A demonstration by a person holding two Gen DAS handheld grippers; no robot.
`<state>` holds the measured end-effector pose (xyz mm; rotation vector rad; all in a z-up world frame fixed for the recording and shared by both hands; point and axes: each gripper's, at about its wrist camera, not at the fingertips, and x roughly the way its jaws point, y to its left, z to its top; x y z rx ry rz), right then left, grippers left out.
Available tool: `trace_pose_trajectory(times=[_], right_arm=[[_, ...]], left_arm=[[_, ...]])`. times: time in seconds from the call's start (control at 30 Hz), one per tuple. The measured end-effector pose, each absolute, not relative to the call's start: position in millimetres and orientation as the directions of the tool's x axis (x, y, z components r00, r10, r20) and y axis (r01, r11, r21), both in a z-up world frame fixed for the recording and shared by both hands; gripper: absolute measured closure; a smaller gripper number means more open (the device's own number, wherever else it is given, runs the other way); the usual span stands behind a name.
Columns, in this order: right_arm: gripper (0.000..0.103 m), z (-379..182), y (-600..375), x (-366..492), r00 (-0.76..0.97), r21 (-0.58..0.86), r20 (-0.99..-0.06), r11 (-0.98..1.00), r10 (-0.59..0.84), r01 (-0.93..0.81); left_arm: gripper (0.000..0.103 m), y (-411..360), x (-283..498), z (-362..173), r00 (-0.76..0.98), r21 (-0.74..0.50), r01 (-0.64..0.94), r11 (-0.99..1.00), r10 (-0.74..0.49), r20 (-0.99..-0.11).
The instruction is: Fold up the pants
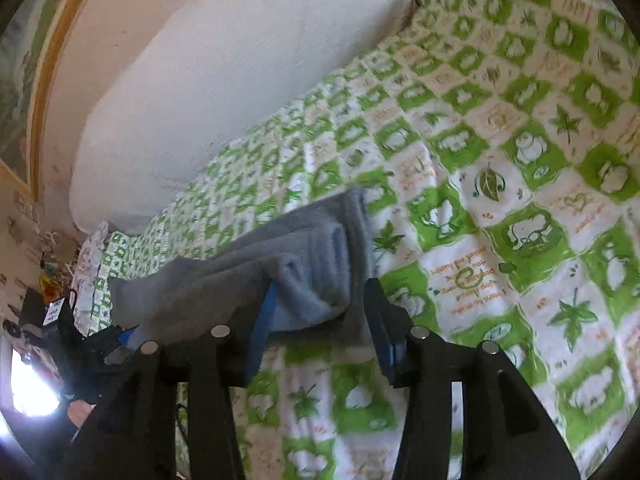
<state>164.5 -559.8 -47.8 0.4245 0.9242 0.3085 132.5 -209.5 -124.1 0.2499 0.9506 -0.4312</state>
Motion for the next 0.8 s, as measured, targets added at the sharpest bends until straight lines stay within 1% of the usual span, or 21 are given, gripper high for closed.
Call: trace_pose_trajectory(times=[0.07, 0.1, 0.13, 0.17, 0.2, 0.27, 0.33, 0.4, 0.47, 0.57, 0.63, 0.7, 0.73, 0.8], right_arm=[[0.052, -38.7, -556.1, 160.2, 0.587, 0.476, -0.689, 0.876, 0.425, -0.077], [0.049, -34.3, -553.9, 158.5, 0.598, 0.479, -0.676, 0.873, 0.43, -0.087], [0.037, -32.7, -550.2, 158.8, 0.602, 0.463, -0.681, 0.882, 0.416, -0.086], [0.027, -34.4, -547.1, 160.6, 0.597, 0.442, -0.699, 0.894, 0.393, -0.071], [0.027, -40.2, -545.0, 164.3, 0.584, 0.428, -0.723, 0.903, 0.37, -0.042], [0.027, -51.3, -547.5, 171.7, 0.552, 0.467, -0.737, 0.884, 0.39, -0.001], [0.027, -51.9, -554.6, 174.1, 0.563, 0.531, -0.707, 0.847, 0.428, 0.024], [0.027, -37.4, -558.6, 174.9, 0.616, 0.56, -0.651, 0.829, 0.443, -0.004], [0.027, -19.4, -550.3, 181.5, 0.638, 0.514, -0.644, 0.856, 0.423, -0.05], [0.028, -7.9, -527.8, 199.0, 0.609, 0.394, -0.709, 0.916, 0.356, -0.077], [0.029, -13.7, -513.5, 211.4, 0.568, 0.322, -0.762, 0.943, 0.312, -0.086], [0.031, -19.8, -502.0, 218.6, 0.548, 0.259, -0.792, 0.961, 0.267, -0.094], [0.032, -20.3, -497.0, 219.1, 0.549, 0.25, -0.793, 0.963, 0.263, -0.101], [0.032, -15.0, -485.4, 216.7, 0.558, 0.274, -0.774, 0.953, 0.299, -0.13]], left_arm=[[0.038, -211.5, 129.3, -120.5, 0.509, 0.011, 0.472, 0.882, -0.262, -0.82], [0.038, -212.5, 131.9, -121.7, 0.505, 0.006, 0.476, 0.88, -0.268, -0.821], [0.038, -212.6, 134.1, -123.9, 0.504, 0.006, 0.471, 0.882, -0.263, -0.822], [0.038, -212.3, 135.4, -125.8, 0.505, 0.006, 0.461, 0.887, -0.257, -0.824], [0.038, -211.1, 136.8, -126.8, 0.496, -0.011, 0.455, 0.89, -0.264, -0.827], [0.038, -206.8, 135.8, -123.5, 0.487, -0.049, 0.457, 0.888, -0.296, -0.822], [0.038, -204.9, 132.9, -119.5, 0.497, -0.052, 0.467, 0.883, -0.31, -0.811], [0.038, -202.7, 132.1, -115.1, 0.5, -0.057, 0.474, 0.879, -0.322, -0.804], [0.038, -196.9, 137.7, -104.2, 0.52, -0.071, 0.463, 0.883, -0.336, -0.785], [0.038, -191.2, 159.1, -91.7, 0.541, -0.047, 0.446, 0.894, -0.311, -0.781], [0.038, -189.8, 177.3, -89.2, 0.552, -0.031, 0.442, 0.896, -0.299, -0.778], [0.038, -184.4, 194.6, -91.9, 0.546, -0.034, 0.421, 0.907, -0.283, -0.789], [0.038, -174.9, 200.5, -92.3, 0.548, -0.049, 0.389, 0.92, -0.274, -0.791], [0.038, -149.1, 201.2, -88.8, 0.559, -0.099, 0.338, 0.936, -0.284, -0.779]])
